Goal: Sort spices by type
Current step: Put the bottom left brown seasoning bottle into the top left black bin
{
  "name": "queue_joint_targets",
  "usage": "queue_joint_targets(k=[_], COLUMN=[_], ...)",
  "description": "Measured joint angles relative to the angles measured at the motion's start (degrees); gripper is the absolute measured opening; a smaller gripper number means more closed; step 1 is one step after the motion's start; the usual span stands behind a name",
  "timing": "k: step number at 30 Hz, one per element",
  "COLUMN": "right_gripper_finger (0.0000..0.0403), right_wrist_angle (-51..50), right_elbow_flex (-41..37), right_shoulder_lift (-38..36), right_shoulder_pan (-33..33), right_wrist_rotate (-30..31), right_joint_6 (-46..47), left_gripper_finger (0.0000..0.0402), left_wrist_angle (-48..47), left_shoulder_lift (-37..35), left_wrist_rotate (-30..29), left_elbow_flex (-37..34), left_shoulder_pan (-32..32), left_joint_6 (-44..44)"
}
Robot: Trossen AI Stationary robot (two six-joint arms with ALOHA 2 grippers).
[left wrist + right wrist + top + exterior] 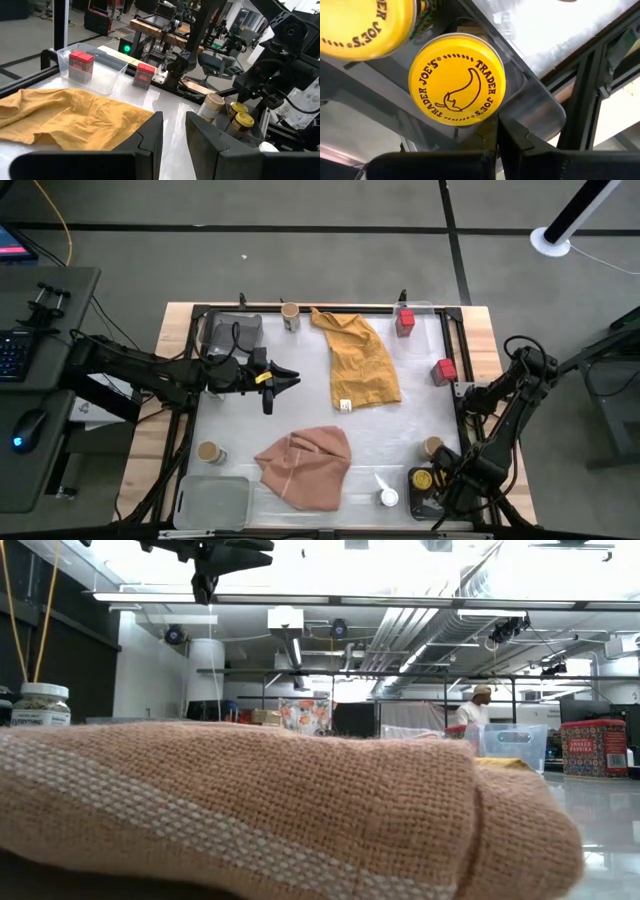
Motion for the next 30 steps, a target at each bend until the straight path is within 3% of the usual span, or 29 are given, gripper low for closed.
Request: queue_joint_targets(k=[11,20,25,30], right_gripper_finger=[0.0,0.0,0.0,0.0], right_wrist_angle=[1.5,-15.9,-21.5,-21.6], right_elbow_flex=[0.1,10.8,18.7,21.5], right_shoulder_lift=[0.0,0.0,-0.4,-0.5], right_shoulder_pan=[0.0,2.8,3.5,1.6], right_wrist_rotate=[0.2,0.5,10.2,23.9], right_joint_6=[-0.1,2.6,7.3,11.6], left_gripper_finger=[0.0072,0.0072,0.0087,0.0147], left_wrist_angle=[2.6,3.3,-13.2,-35.6], left_shoulder_lift=[0.0,0.0,0.0,0.0], left_wrist_rotate=[0.0,-0.3,1.8,3.2], left_elbow_flex=[0.0,3.6,12.4,21.9], left_shoulder_pan=[0.0,0.4,3.5,8.5], left_joint_6=[1.6,3.0,4.5,6.9])
